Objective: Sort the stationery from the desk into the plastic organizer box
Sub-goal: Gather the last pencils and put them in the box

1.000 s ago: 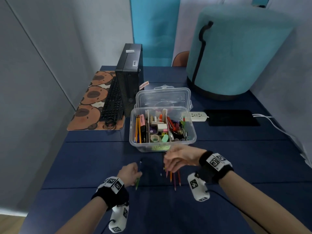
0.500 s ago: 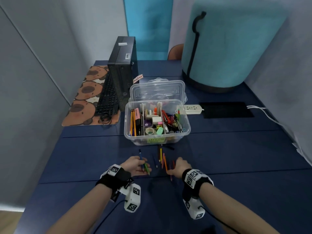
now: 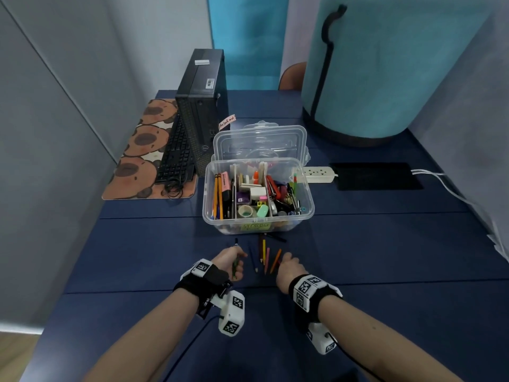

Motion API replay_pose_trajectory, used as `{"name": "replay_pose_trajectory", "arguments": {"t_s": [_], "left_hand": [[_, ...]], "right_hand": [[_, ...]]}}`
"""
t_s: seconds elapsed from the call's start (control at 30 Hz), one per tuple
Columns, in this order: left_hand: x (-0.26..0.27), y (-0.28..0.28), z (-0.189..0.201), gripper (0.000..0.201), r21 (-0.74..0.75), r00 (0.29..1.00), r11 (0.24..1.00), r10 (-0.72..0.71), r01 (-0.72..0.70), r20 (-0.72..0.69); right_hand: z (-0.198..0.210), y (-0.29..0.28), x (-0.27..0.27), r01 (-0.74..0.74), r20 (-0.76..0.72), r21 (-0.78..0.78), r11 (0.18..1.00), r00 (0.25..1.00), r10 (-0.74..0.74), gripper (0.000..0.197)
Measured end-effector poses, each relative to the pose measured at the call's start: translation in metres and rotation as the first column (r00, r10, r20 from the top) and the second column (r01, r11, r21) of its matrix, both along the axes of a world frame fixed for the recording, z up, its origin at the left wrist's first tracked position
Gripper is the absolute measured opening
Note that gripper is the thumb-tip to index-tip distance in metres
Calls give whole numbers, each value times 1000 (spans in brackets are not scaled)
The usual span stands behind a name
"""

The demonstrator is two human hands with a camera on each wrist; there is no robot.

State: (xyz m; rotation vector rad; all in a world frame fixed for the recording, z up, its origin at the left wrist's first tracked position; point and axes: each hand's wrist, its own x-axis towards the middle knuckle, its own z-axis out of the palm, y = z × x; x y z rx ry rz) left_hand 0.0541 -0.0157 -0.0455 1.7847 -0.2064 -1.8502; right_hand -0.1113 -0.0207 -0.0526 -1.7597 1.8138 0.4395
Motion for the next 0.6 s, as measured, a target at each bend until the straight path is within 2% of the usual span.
{"name": "replay_pose_trajectory", "arguments": {"t_s": [0.1,0.13,0.2,0.23,0.27,0.33,0.4,0.43,0.5,0.6], "left_hand": [[-7,-2,-2,14,-21,962,984,-168,177,213],[-9,-3,-7,26,-26,904,957,-262,288,337],[-12,-5,-13,50,49,676,849,-453,526,581],[-14,-6,-15,55,93,553,793,-498,602,668],[-16,-7,-16,57,132,459,751,-522,647,719],[-20,-11,-18,58,175,345,700,-533,692,772],[-24,-14,-19,56,219,287,680,-549,700,785],[-25,-16,-19,55,234,271,675,-554,700,787],[-23,-18,-18,50,252,249,667,-561,701,790],[-14,-16,-17,44,241,249,670,-548,702,798]], "right_hand": [[0,0,-5,-27,36,21,999,999,27,49],[1,-2,-8,-28,55,40,999,998,25,45],[4,-12,-18,52,148,110,993,987,-68,37],[4,-18,-23,139,228,150,979,959,-171,33],[4,-24,-28,239,314,197,951,903,-292,27],[5,-33,-32,410,414,289,865,761,-499,16],[5,-36,-30,463,448,361,809,675,-586,20],[5,-38,-25,447,448,367,816,683,-576,28],[6,-39,-14,364,411,299,882,785,-463,45],[4,-39,4,199,294,119,973,929,-226,49]]}}
